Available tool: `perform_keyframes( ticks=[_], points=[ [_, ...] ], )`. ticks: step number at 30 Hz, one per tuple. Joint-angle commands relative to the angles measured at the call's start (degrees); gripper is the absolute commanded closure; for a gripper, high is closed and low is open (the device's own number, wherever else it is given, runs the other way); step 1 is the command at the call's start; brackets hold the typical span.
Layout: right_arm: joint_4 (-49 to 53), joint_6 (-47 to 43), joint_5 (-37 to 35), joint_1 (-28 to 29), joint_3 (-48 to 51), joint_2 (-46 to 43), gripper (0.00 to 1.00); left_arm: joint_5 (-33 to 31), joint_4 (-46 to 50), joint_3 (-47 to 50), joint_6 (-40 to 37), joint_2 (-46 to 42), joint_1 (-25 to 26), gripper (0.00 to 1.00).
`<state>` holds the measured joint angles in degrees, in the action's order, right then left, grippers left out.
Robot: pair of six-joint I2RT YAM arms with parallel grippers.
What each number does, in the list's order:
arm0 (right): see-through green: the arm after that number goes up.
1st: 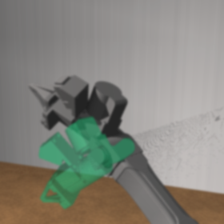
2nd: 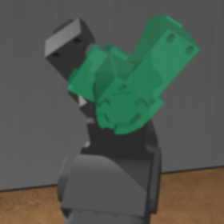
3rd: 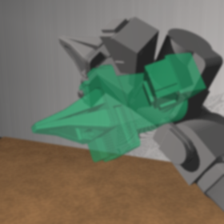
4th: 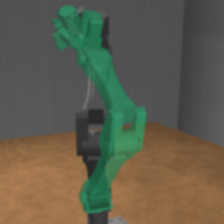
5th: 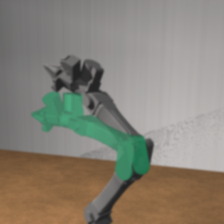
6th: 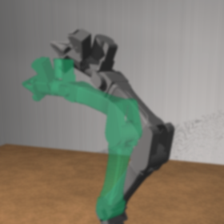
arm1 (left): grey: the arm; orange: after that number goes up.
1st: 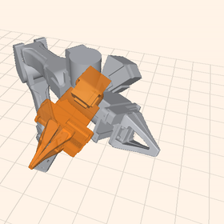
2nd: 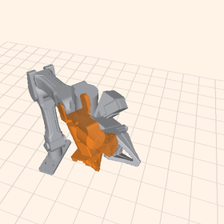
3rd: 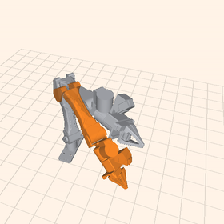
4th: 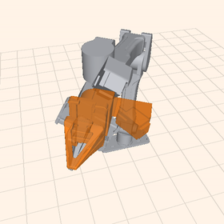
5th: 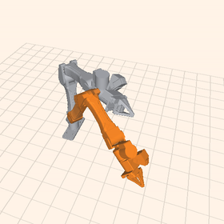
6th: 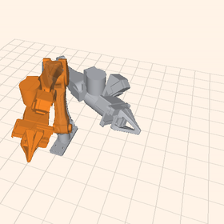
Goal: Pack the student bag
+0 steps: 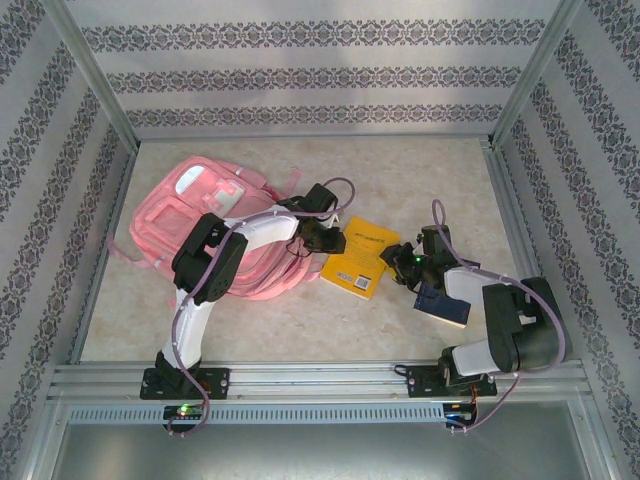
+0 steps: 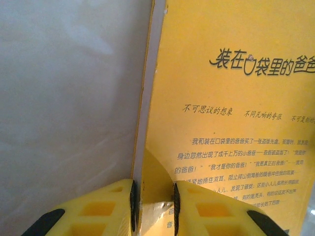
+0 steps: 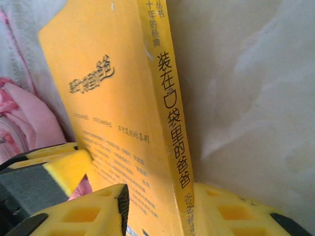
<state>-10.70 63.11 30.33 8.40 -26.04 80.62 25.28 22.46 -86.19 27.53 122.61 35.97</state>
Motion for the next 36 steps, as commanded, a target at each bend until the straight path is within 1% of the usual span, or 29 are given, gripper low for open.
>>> perform_keyframes(
  ticks=[1, 6, 9, 11, 18, 21, 23, 26, 27, 30, 32, 34, 36],
  points=[
    [-11.22, 2.18, 7.98, 2.75, 0.02, -4.69, 0.61, 7.86, -0.4, 2.52, 1.21, 0.9, 2.79, 0.75],
    [-11.33, 3.24, 7.11, 2.76, 1.58, -9.19, 0.61, 8.29, -0.84, 3.22, 1.5, 0.33, 2.62, 0.75],
    [-10.81, 2.82, 5.7, 2.91, 2.03, -10.17, 0.6, 8.38, -0.88, 3.4, 1.59, -0.03, 2.53, 0.75],
    [-11.04, 2.62, 5.58, 2.93, 2.0, -9.1, 0.6, 8.5, -1.0, 3.53, 1.72, -0.27, 2.44, 0.75],
    [-16.63, 3.77, 6.59, 4.29, 1.32, -1.92, 0.59, 10.14, -3.07, 4.53, 3.39, -0.62, 2.44, 0.75],
    [-17.33, 3.7, 6.41, 4.66, 0.67, -0.4, 0.58, 10.49, -4.08, 5.36, 4.01, -0.61, 2.45, 0.75],
    [-16.84, 3.04, 6.18, 4.56, 0.3, -0.03, 0.6, 10.15, -3.94, 5.58, 4.02, -0.78, 2.44, 0.75],
    [-14.32, 1.07, 5.3, 4.03, 0.11, -1.01, 0.69, 7.92, -2.57, 5.82, 3.43, -1.83, 2.23, 0.73],
    [-13.25, 0.13, 5.02, 3.71, 0.11, -1.61, 0.74, 7.03, -1.98, 6.0, 3.17, -2.56, 1.98, 0.7],
    [-8.53, -3.64, 4.28, 3.15, -0.46, -3.83, 0.9, 4.77, -0.87, 7.1, 3.08, -5.61, 0.6, 0.6],
    [-8.05, -5.61, 5.61, 2.94, -0.59, -5.67, 0.97, 4.3, -0.66, 8.4, 3.38, -8.29, -0.7, 0.54],
    [-9.47, -6.15, 7.35, 2.76, -0.33, -7.66, 1.0, 4.82, -0.84, 9.83, 3.67, -11.51, -1.75, 0.49],
    [-10.74, -6.64, 9.57, 2.71, -0.63, -10.26, 1.0, 6.02, -0.62, 10.77, 3.77, -14.44, -2.75, 0.44]
  ],
)
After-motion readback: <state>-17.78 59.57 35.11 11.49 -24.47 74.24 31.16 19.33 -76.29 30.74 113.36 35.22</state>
